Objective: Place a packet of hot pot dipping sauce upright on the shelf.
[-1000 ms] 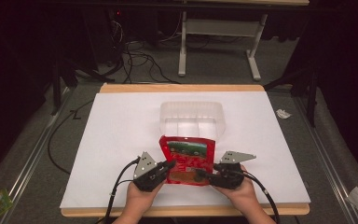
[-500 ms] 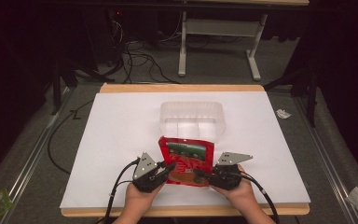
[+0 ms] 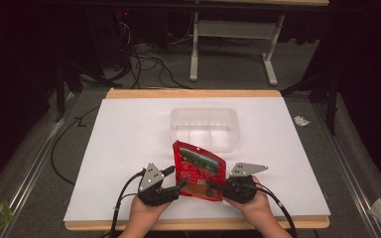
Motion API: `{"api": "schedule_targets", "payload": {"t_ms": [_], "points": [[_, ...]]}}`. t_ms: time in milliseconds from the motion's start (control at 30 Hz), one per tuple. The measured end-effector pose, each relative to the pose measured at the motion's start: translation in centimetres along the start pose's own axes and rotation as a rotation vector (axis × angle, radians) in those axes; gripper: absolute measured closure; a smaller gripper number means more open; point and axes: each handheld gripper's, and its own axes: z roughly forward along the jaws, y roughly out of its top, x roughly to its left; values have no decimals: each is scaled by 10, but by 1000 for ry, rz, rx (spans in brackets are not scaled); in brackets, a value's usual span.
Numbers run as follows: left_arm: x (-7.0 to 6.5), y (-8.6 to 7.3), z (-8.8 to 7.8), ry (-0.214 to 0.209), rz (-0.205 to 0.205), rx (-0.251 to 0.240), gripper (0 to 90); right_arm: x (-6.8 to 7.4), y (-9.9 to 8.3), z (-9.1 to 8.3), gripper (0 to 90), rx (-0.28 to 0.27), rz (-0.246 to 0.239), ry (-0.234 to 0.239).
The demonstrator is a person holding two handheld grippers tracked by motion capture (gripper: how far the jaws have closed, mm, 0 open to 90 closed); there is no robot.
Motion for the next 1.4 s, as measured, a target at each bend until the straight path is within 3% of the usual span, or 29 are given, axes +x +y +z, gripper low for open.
{"api": "schedule_targets", "payload": {"t_ms": [167,233,367,500,700,1100,1400], "points": [[3,-1,-2,7,-3,8,371,3,0,-1,858,1,-2,-3],[6,-1,-6,-10,-3,33,372,3,0,-1,858,4,4,-7],[6,-2,-15,-9,28,46,370,5,0,-2,859,3,6,-10],[13,-5,-27,20,-7,51,369,9,1,-3,860,-2,-8,-9],[19,-11,-33,52,-6,79,359,12,3,-6,862,-13,-7,-4],[33,-18,-40,74,-24,69,312,11,10,-28,865,-86,-17,-69],[32,-16,-43,89,-16,46,309,3,11,-43,864,-130,-8,-128]]}}
